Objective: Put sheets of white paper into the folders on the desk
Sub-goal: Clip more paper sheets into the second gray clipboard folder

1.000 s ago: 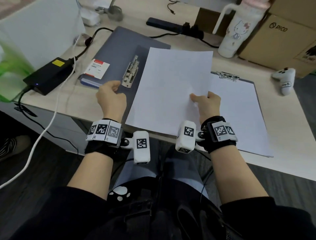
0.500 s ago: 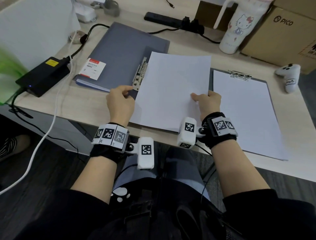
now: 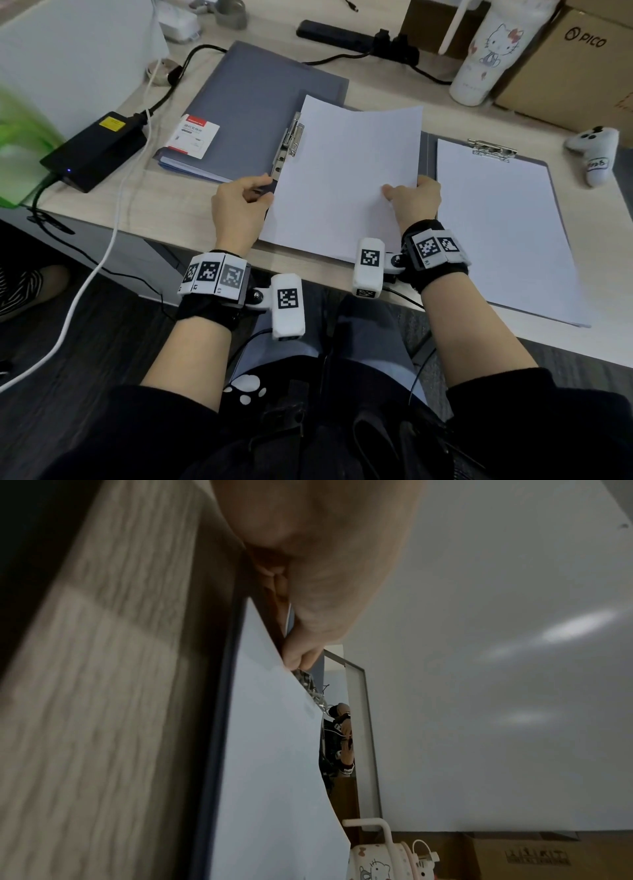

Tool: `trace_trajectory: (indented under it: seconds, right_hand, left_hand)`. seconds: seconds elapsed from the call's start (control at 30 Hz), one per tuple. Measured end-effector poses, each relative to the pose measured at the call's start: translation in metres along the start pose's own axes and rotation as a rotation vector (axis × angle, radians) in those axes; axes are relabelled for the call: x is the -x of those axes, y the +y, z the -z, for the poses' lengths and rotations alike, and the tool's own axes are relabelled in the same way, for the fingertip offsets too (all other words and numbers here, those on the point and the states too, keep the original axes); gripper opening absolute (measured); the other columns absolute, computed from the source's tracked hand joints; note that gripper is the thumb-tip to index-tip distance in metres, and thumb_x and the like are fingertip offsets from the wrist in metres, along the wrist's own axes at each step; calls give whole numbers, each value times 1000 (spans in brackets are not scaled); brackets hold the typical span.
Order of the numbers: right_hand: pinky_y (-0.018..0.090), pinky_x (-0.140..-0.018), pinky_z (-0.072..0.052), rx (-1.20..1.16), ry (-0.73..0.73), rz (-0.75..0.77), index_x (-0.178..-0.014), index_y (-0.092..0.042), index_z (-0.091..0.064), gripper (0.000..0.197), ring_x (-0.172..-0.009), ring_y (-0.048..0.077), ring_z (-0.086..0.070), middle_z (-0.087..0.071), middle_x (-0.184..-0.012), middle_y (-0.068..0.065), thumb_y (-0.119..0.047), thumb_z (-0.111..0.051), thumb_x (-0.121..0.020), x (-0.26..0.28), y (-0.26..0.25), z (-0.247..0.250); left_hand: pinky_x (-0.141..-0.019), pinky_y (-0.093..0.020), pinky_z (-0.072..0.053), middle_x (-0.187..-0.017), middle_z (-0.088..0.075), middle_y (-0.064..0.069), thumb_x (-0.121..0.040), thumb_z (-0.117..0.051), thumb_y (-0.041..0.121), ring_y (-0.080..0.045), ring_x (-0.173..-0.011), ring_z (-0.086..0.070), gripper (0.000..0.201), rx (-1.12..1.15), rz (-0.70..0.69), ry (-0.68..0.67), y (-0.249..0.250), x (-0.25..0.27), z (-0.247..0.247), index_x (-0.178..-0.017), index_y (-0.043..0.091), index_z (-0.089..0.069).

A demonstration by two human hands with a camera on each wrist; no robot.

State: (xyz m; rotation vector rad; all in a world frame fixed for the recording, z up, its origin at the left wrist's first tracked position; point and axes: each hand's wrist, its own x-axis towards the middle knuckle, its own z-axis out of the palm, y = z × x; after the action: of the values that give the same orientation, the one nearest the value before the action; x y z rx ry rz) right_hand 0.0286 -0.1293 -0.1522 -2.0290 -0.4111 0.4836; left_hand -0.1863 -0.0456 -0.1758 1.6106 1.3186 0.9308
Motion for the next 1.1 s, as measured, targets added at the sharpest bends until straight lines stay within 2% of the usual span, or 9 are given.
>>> trace_trajectory:
  seconds: [0.23,0.33,0.53,0.67,0.73,0.8,0.87,1.0,1.1]
  right_hand:
    - [25,-70,-45,67,29,37,-106,1,-61,29,-91,25,-61,-66,-108,13,-7,-65,-78,2,-2,-2]
    - [26,-71,-45,97,36,41,-108,1,-59,34,-100,28,-62,-65,-112,13,-9,-68,-77,4,-2,-4]
    - [34,-82,-48,190,17,38,-119,0,-49,51,-110,29,-57,-56,-123,13,-15,-71,-76,7,-4,-6]
    - [37,-91,-50,205,-16,46,-127,-3,-41,63,-111,30,-57,-56,-125,13,-14,-73,-73,10,-3,-8]
    - [42,-99,-47,218,-39,66,-139,-4,-31,80,-121,30,-51,-50,-134,13,-16,-74,-72,12,-3,-9]
    - [40,-107,-39,288,-64,87,-148,-5,-13,95,-134,29,-39,-34,-148,14,-19,-74,-76,13,-2,-9]
    - [40,-107,-35,380,-71,107,-149,-4,-3,101,-139,30,-29,-21,-153,15,-23,-73,-79,14,-2,-9]
    - [41,-108,-32,479,-80,120,-149,-1,-2,105,-142,32,-17,-17,-152,16,-29,-73,-78,13,-1,-11]
    - [39,-110,-28,516,-102,101,-148,3,-2,106,-141,33,-13,-15,-151,18,-32,-74,-78,13,0,-11]
  left_hand:
    - [-85,-12,-47,-115,-68,2,-80,-66,3,-4,-82,-63,26,57,20,-18,-1,1,0,-105,12,-70]
    - [-92,-20,-49,-115,-68,1,-80,-67,2,-6,-88,-65,26,88,34,-20,0,1,0,-104,12,-70]
    - [-98,-26,-49,-114,-68,0,-78,-68,1,2,-87,-64,26,115,38,-30,0,2,1,-102,12,-71]
    - [-100,-30,-48,-111,-66,4,-79,-68,0,-3,-87,-64,30,147,43,-83,-1,0,6,-107,10,-69]
    - [-97,-29,-49,-110,-65,8,-79,-68,1,4,-76,-61,31,146,18,-109,-4,1,8,-109,10,-69]
    - [-94,-25,-49,-113,-63,9,-79,-68,1,10,-66,-57,32,150,1,-118,-7,2,9,-109,10,-68]
    - [-93,-25,-49,-114,-63,10,-79,-68,2,11,-62,-55,32,147,-3,-117,-8,2,9,-110,11,-68]
    - [-95,-29,-51,-108,-65,10,-78,-69,3,6,-64,-55,34,143,6,-109,-8,1,9,-111,12,-68]
    - [-94,-25,-49,-117,-65,6,-78,-68,1,10,-63,-56,32,144,-16,-105,-8,1,8,-109,10,-69]
